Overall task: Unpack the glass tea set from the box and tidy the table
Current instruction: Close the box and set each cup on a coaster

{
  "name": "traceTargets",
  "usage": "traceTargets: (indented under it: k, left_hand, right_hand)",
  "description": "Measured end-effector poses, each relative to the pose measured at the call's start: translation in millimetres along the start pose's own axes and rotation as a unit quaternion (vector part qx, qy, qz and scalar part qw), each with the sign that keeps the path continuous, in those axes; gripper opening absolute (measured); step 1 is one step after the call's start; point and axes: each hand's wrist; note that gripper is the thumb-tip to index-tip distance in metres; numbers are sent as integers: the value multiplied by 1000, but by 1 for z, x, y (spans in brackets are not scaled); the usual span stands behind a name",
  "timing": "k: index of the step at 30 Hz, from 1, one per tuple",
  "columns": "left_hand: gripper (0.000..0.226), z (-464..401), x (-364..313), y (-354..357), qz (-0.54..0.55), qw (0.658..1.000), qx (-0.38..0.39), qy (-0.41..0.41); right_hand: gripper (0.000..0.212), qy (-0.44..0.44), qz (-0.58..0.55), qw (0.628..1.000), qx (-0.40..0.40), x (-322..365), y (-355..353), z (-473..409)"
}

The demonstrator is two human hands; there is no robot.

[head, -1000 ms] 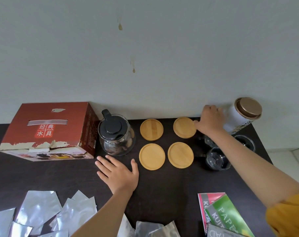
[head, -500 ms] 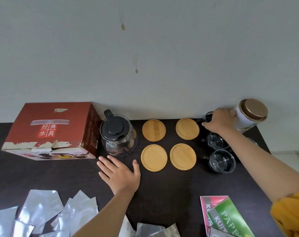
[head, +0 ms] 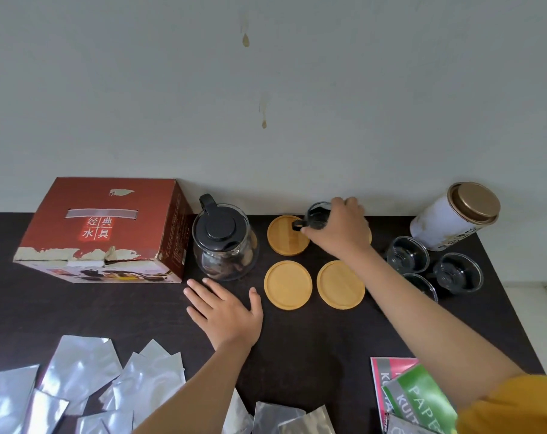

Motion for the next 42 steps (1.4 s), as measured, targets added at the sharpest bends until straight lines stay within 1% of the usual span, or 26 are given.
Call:
traceTargets:
  k: [4,7,12,16,18,20,23,25,28,32,37,40,42]
  left_hand:
    - [96,0,0,1,-3,1000,6,-3]
    - [96,-1,-2,1,2,1000,6,-1]
    - [96,-1,-1,3,6,1000,5,2]
    - [97,0,-1,2,2,1000,9,0]
    - [97,0,-1,2,3,1000,9,-1]
    - [97,0,-1,2,5,1000,8,-1]
    - [96,0,-1,2,6,1000,6,2]
    - [96,0,0,2,8,1000,7,1]
    - [97,0,0,3,9,1000,11,-1]
    - [97,0,-1,2,11,1000,11,-2]
    - [98,0,-1,3,14,1000,8,-2]
    - [98,1,-1,3,13,1000,6,-1]
    - [97,0,-1,3,12,1000,6,-2]
  right_hand:
    - [71,-30,8,999,-6,31,13,4]
    - [71,-37,3,999,1,43,22,4]
    - [73,-29,-2,1000,-11,45,32,5]
    - [82,-37,-1,999,-23,37,34,11]
    - [83,-39,-4,999,-25,29,33,17]
    - [80,-37,-7,999,-21,16,30,24]
    - [75,-28,21,999,-8,-14,26,35]
    - [70,-7,38,999,-4,-37,22,39]
    - [74,35,59,998,5,-72,13,40]
    - [77,83,113,988,59,-109,4,33]
    - [75,114,96,980,132,-128,0,29]
    - [69,123,74,979,147,-132,2,29]
    - [65,125,59,980,141,-132,2,29]
Point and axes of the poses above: each hand's wrist, its own z-axis away from the middle knuckle, its own y-axis out of the palm, x = y × z, and after that the axes turned 12 degrees about z, right-handed
